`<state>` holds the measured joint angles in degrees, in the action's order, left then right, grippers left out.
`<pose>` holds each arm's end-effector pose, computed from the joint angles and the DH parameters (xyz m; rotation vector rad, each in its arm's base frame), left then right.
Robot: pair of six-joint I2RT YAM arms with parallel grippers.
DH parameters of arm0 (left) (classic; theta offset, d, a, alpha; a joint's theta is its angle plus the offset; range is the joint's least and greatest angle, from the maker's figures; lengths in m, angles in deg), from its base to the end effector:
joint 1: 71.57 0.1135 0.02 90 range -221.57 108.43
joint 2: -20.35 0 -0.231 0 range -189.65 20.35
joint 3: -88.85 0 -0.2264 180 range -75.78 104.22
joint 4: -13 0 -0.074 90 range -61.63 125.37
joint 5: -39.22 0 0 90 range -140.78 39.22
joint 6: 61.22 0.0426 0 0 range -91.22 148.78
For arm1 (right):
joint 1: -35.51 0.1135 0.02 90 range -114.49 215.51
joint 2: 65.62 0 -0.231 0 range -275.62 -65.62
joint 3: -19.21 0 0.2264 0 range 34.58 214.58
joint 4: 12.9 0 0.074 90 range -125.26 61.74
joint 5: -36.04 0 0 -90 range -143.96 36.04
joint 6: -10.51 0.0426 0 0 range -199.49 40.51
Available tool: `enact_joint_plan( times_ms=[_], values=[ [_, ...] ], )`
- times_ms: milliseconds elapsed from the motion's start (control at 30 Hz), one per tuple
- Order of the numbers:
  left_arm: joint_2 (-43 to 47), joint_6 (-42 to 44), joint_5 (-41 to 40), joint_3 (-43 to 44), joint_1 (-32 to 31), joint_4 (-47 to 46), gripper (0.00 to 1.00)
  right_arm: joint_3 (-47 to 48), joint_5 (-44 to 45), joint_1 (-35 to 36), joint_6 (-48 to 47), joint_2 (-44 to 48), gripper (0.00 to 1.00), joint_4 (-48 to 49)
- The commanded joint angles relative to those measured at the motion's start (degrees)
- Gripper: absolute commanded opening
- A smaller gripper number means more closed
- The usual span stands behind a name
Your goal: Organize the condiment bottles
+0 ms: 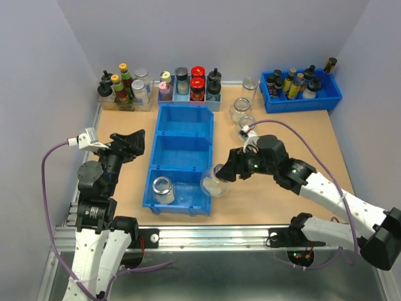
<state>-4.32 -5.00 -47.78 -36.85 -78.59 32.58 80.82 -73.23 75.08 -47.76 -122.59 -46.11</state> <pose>0.1204 -0.0171 0.3422 -0.2862 1.3955 -0.6270 0.1607 0.1510 0.2709 -0.3755 2.2014 1.0759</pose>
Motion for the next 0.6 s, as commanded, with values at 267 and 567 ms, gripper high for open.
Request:
enact_joint_plan(
  times_ms=[267,567],
  values=[
    [2.60,-0.06,-0.02,-0.18,0.00,-1.22,0.97,5.44,10.00,13.23,2.90,-10.78,0.00,10.55],
    [3.31,-0.06,-0.72,0.17,0.00,-0.43,0.97,16.50,30.04,24.13,7.03,-24.84,0.00,10.20]
  ],
)
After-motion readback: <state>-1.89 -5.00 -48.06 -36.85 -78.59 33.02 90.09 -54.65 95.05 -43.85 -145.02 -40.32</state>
